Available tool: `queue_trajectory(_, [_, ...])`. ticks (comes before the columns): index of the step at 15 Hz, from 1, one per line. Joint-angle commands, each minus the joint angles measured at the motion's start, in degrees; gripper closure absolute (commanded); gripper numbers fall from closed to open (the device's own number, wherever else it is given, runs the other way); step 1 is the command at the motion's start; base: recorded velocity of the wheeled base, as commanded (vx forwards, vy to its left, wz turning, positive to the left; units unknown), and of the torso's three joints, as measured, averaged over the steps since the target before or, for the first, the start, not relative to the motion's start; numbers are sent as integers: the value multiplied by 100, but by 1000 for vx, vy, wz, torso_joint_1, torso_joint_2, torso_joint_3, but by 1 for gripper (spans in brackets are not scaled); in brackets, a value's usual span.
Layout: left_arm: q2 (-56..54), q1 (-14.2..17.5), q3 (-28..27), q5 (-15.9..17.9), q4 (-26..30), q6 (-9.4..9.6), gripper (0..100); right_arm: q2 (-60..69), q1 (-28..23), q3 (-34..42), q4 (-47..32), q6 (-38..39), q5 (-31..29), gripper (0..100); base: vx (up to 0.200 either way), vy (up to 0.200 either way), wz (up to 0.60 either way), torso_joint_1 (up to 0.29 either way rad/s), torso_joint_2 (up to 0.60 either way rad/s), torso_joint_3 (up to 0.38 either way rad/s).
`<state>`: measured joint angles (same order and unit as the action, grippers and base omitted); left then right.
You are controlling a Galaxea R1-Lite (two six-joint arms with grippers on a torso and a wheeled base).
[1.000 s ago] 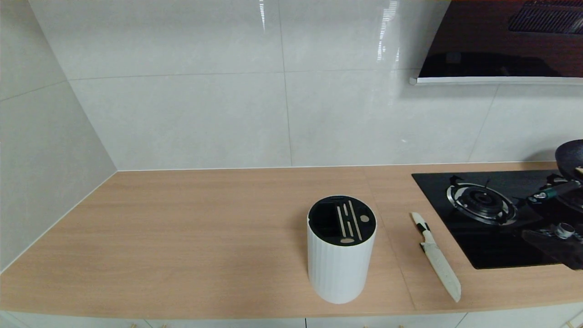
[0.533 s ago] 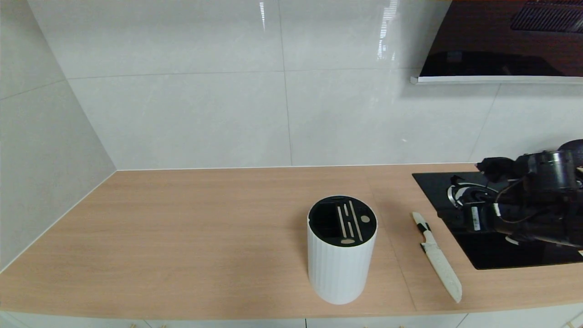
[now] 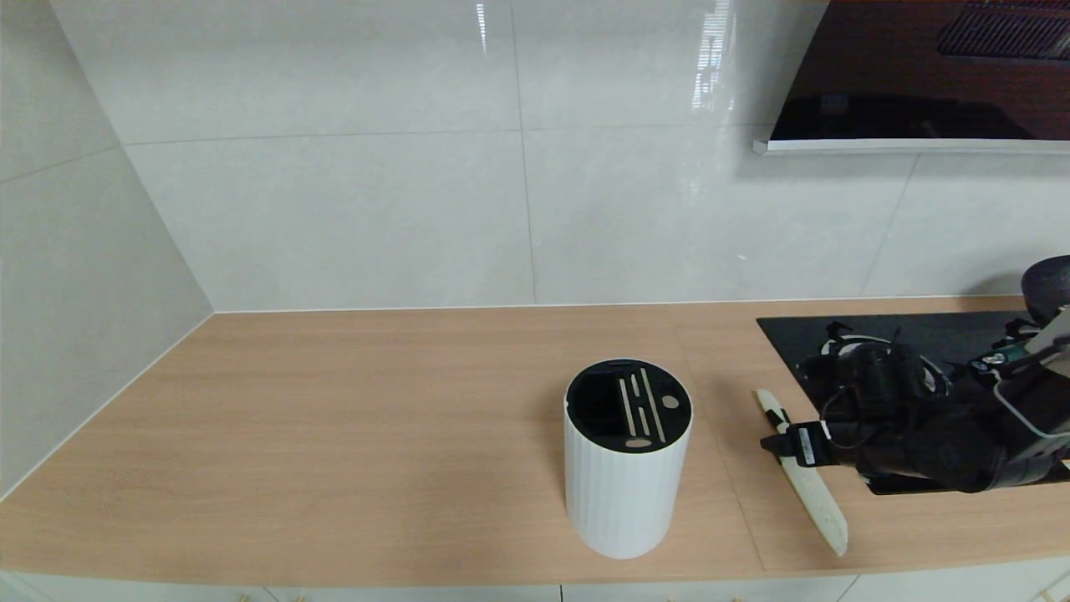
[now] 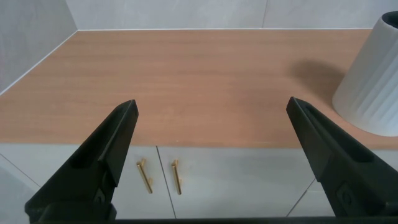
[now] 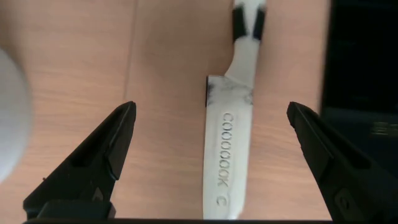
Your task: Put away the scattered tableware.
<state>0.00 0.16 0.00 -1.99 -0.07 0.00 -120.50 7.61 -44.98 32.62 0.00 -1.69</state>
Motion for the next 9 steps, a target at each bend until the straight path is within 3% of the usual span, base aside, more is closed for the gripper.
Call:
queue_trajectory(1, [0, 2, 0, -3, -1, 0, 0, -474, 4, -10, 157, -9, 2, 0, 0, 0, 0, 0, 0, 0])
queue_trajectory(9, [9, 2, 0, -3, -1, -9, 0, -870, -66, -169, 394, -18, -33, 0, 0, 0, 0, 0, 0, 0])
